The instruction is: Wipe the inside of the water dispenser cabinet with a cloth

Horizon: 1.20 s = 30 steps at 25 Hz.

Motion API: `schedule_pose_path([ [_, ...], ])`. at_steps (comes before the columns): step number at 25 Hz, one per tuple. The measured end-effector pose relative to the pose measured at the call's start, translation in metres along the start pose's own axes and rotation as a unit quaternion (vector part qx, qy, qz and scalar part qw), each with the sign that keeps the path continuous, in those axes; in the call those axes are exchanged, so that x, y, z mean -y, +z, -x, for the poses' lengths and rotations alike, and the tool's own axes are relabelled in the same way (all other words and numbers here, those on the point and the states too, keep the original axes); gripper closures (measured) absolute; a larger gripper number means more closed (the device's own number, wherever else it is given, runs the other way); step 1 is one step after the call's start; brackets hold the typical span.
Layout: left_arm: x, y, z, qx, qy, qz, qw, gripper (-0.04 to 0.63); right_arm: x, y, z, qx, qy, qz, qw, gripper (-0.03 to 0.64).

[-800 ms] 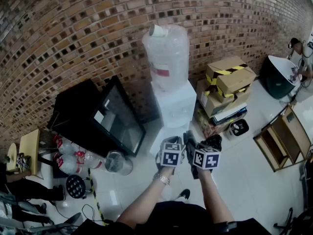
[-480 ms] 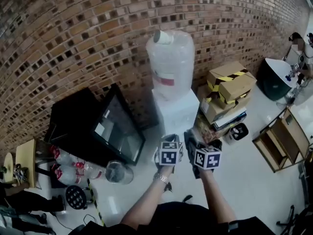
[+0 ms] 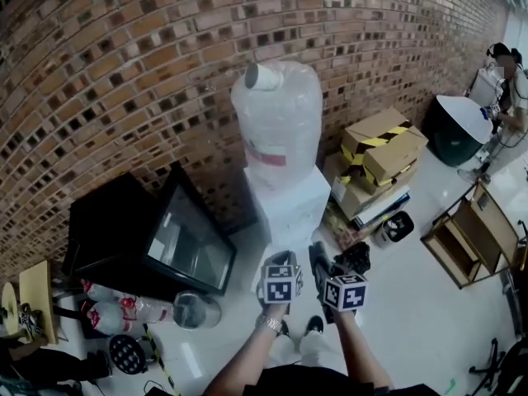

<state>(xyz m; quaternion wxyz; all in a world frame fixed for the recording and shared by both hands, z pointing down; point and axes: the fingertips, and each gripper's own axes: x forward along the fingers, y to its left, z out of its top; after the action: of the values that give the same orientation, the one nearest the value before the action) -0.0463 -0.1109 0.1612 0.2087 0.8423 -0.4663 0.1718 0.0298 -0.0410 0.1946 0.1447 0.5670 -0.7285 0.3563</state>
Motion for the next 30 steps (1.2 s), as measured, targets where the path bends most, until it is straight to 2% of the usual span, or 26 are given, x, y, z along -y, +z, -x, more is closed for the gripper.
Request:
schedule_pose_path([
  [6,-0.001,-0.046,-0.046,-0.037,0.006,0.011,0.9993,0.58,0.044,-0.016,-0.054,-0.022,-0.009,0.005,1.0,0.594],
  [10,-0.005,-0.11,-0.09,-0.053,0.009,0.017,0.9984,0.58,0.09,-0.065,-0.111,-0.043,-0.012,0.002,0.999,0.594],
  [15,-0.019,-0.197,-0.184,-0.056,-0.012,0.046,0.9973,0.595,0.158,-0.126,-0.214,-0.048,-0.011,0.029,0.998,0.594],
  [17,-0.031,-0.228,-0.219,-0.053,-0.005,0.035,0.998,0.595,0.18,-0.155,-0.252,-0.046,-0.006,0.043,0.998,0.594],
  [20,-0.053,-0.277,-0.27,-0.059,0.01,0.0,0.9982,0.595,0.215,-0.198,-0.315,-0.042,0.004,0.045,0.998,0.594],
  [23,-0.085,-0.324,-0.308,-0.07,0.02,0.001,0.9973,0.595,0.252,-0.244,-0.382,-0.044,0.012,0.037,0.998,0.594],
  [27,-0.123,-0.349,-0.352,-0.045,0.029,-0.012,0.9985,0.595,0.288,-0.267,-0.467,-0.029,0.02,0.064,0.997,0.594],
  [30,-0.137,-0.368,-0.371,-0.022,0.036,-0.028,0.9987,0.595,0.295,-0.281,-0.508,-0.013,0.034,0.083,0.996,0.594],
])
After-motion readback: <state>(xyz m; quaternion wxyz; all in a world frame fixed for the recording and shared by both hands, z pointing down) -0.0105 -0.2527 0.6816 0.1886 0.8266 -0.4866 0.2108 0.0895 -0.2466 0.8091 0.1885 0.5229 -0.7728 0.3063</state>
